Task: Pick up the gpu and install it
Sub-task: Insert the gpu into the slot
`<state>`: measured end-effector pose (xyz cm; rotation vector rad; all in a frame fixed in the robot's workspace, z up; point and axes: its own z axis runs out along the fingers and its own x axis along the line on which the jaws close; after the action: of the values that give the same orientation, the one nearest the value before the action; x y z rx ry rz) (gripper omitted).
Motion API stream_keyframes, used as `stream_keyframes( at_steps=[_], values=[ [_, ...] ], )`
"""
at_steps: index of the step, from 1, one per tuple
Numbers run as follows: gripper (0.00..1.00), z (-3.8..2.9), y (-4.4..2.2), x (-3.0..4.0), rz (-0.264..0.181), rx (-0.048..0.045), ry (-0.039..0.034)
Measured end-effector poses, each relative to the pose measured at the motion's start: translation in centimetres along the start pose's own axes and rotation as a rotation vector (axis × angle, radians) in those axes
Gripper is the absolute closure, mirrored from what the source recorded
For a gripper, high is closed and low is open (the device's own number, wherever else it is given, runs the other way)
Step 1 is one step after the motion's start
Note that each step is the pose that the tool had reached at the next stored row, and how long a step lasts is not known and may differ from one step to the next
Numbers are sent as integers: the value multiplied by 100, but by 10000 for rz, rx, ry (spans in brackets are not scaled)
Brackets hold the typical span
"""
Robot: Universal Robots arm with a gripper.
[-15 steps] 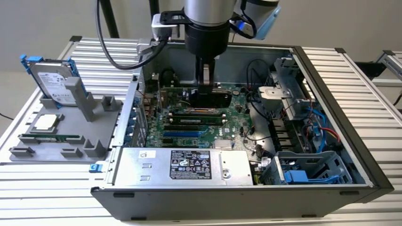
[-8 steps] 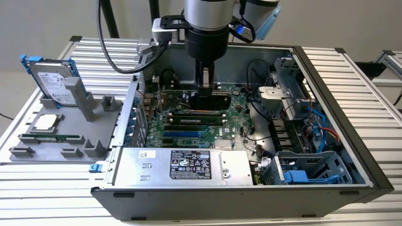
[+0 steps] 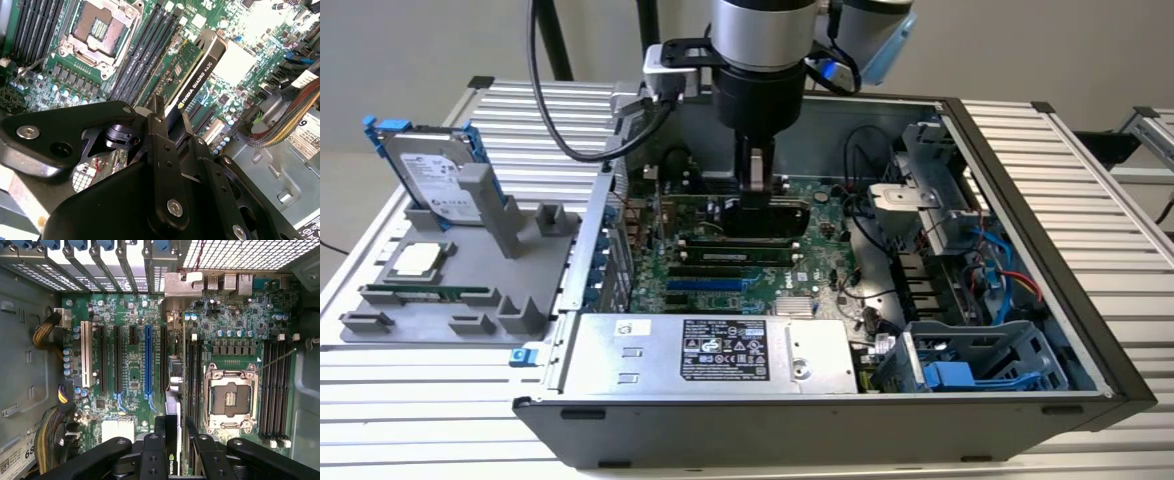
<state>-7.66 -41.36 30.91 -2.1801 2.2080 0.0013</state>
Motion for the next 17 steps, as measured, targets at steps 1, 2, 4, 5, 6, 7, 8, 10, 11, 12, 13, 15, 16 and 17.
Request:
stream_keyframes(
  at_steps=[1, 2, 4, 5, 6, 7, 8, 10, 11, 12, 13, 15, 16, 17],
  values=[
    [100, 3, 1, 0, 3, -101, 2],
    [100, 6, 1, 0, 7, -202, 4],
    [100, 18, 1, 1, 10, -360, 5],
    [100, 24, 2, 3, 12, -372, 6],
    [100, 28, 2, 6, 13, -373, 9],
    [100, 32, 1, 9, 11, -374, 8],
    [100, 34, 1, 16, 10, -375, 9],
    [100, 42, 1, 30, 11, -374, 6],
    [100, 45, 1, 37, 11, -374, 6],
    [100, 48, 1, 42, 11, -374, 7],
    [100, 50, 1, 50, 11, -377, 6],
    [100, 53, 1, 64, 12, -382, 7],
    [100, 53, 2, 68, 12, -382, 6],
    [100, 53, 2, 68, 12, -382, 7]
  ],
)
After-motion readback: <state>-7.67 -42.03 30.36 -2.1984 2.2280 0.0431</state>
